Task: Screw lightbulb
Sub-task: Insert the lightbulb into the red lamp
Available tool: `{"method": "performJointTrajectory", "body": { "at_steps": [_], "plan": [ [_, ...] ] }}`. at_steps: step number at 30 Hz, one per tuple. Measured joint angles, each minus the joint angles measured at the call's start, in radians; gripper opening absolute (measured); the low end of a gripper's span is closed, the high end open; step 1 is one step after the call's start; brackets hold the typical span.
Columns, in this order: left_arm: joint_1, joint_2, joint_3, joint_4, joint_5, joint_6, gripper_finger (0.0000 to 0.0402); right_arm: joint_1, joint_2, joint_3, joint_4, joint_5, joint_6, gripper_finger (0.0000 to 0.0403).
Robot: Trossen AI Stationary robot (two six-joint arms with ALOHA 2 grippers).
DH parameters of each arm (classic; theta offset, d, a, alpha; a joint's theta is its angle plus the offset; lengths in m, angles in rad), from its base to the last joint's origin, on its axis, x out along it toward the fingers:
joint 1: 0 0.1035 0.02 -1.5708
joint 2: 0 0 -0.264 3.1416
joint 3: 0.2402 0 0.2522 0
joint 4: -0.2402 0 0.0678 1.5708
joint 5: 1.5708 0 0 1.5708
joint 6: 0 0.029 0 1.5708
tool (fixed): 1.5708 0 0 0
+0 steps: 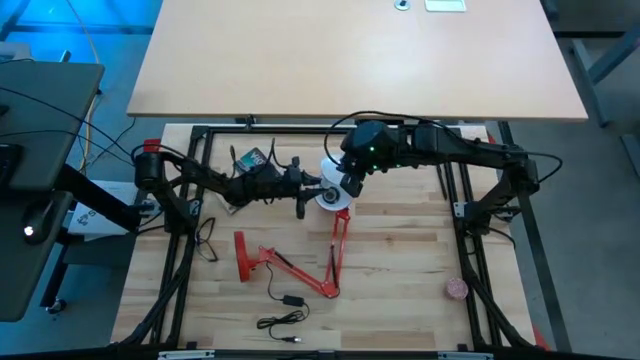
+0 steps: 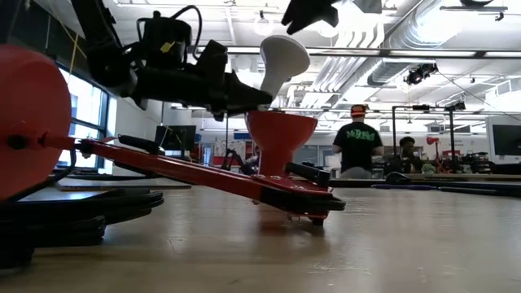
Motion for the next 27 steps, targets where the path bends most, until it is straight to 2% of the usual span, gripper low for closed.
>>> {"method": "performJointTrajectory", "body": {
  "at_steps": [2, 3, 8, 14, 27],
  "plan": [
    [0.000, 0.000, 0.009, -0.020, -0.001, 0.017, 0.0090, 0.006, 0.000, 0.000, -0.018, -0.038, 0.000, 0.0033],
    [0.000, -0.001, 0.014, -0.033, -0.001, 0.031, 0.0090, 0.008, 0.002, 0.000, -0.022, -0.054, 0.000, 0.0019],
    [0.000, -0.003, 0.035, -0.078, 0.005, 0.061, 0.0090, 0.029, 0.018, 0.000, -0.020, -0.024, 0.007, 0.0006],
    [0.000, -0.001, 0.045, -0.086, 0.005, 0.075, 0.0090, 0.026, 0.019, 0.000, -0.105, 0.042, 0.011, 0.0001],
    [-0.003, -0.001, 0.044, -0.084, 0.023, 0.133, 0.0090, 0.028, 0.058, 0.004, -0.058, -0.019, 0.003, 0.0000]
  ]
}}
